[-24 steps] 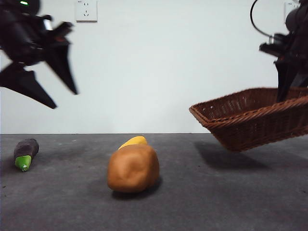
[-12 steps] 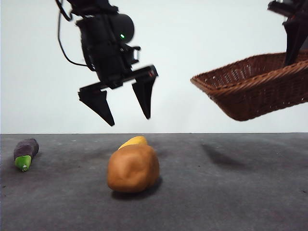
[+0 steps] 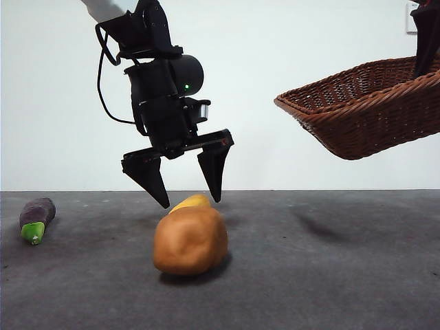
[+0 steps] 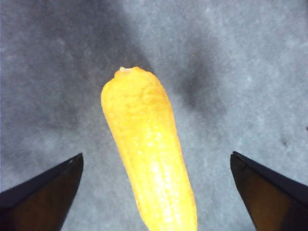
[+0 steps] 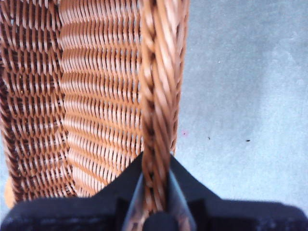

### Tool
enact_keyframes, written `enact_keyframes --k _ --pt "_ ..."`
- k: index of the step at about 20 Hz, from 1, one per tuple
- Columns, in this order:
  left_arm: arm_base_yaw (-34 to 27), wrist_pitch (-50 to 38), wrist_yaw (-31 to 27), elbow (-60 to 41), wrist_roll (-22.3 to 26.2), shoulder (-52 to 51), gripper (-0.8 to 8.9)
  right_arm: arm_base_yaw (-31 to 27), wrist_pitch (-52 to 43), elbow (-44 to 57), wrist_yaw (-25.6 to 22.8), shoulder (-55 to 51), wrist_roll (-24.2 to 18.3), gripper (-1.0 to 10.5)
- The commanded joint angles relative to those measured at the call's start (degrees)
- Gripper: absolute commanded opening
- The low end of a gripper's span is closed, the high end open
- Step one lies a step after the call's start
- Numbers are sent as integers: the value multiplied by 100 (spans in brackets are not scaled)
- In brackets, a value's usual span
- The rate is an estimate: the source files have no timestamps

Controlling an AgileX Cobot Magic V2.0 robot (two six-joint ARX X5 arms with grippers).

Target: Help me put the vegetables on the table into the basket

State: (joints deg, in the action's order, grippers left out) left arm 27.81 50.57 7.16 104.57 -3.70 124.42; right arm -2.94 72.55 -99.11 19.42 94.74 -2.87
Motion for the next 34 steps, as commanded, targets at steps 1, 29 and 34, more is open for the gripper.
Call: enact_keyframes --k 1,29,34 --pt "-2 -94 9 -7 -61 162 560 20 -31 -9 50 -44 -52 -17" --pt "-87 1058 1578 1250 -210 258 -9 37 57 -4 -531 -33 116 -17" --pt "173 1386 2559 2406 -343 212 -8 127 74 -2 -1233 2 455 -17"
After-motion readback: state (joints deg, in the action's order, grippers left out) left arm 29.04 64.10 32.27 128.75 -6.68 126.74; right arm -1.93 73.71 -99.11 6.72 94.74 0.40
